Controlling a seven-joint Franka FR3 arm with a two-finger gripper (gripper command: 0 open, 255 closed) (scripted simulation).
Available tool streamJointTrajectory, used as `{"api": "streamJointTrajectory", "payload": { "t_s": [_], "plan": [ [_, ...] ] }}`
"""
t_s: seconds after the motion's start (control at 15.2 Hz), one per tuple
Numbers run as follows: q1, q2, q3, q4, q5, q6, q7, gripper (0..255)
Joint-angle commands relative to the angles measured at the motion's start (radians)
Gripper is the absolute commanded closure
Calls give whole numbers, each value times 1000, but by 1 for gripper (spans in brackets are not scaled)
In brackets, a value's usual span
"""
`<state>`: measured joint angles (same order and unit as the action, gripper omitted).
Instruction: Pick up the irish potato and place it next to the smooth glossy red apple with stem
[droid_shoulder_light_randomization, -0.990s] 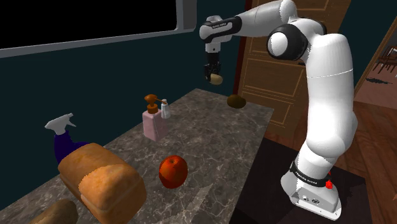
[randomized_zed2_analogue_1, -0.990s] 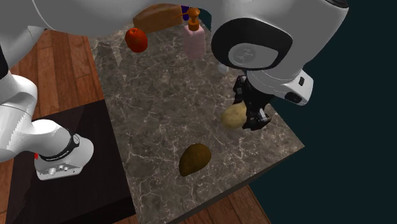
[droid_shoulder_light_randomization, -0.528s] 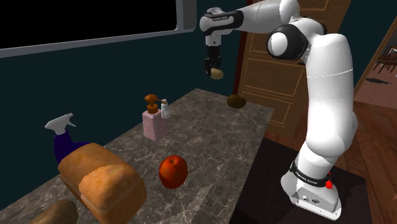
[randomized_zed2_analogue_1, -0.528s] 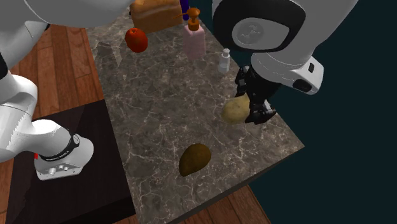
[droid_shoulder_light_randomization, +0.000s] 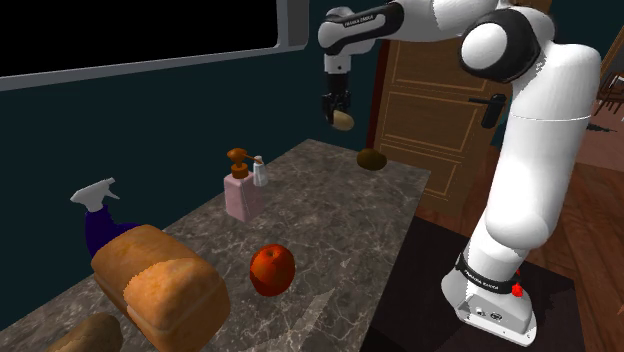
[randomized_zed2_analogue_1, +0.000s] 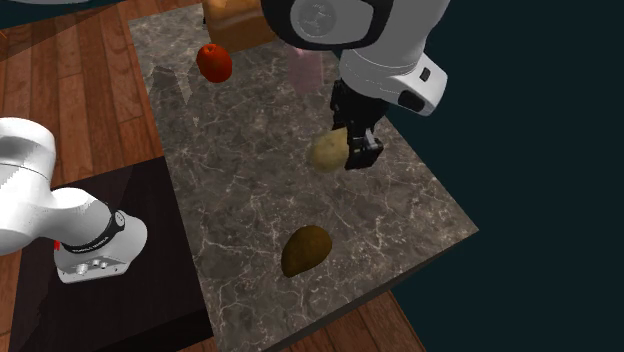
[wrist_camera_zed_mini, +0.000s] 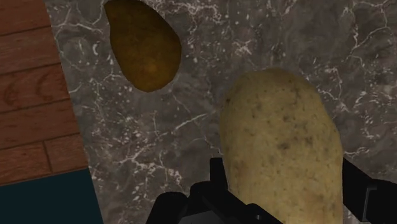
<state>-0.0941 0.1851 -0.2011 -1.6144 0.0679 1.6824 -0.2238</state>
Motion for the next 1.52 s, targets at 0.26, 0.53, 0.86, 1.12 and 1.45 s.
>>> {"api": "streamJointTrajectory", "payload": {
  "t_s": [0.26, 0.53, 0.86, 1.12, 1.45],
  "plan": [
    [66, -195, 46, -245, -26, 58, 113, 255],
    [101, -311, 86, -378, -30, 80, 190, 255],
    [142, -440, 146, -516, -19, 94, 289, 255],
    [177, -531, 200, -605, 3, 97, 370, 255],
    [225, -629, 275, -692, 46, 94, 474, 255]
  ]
}}
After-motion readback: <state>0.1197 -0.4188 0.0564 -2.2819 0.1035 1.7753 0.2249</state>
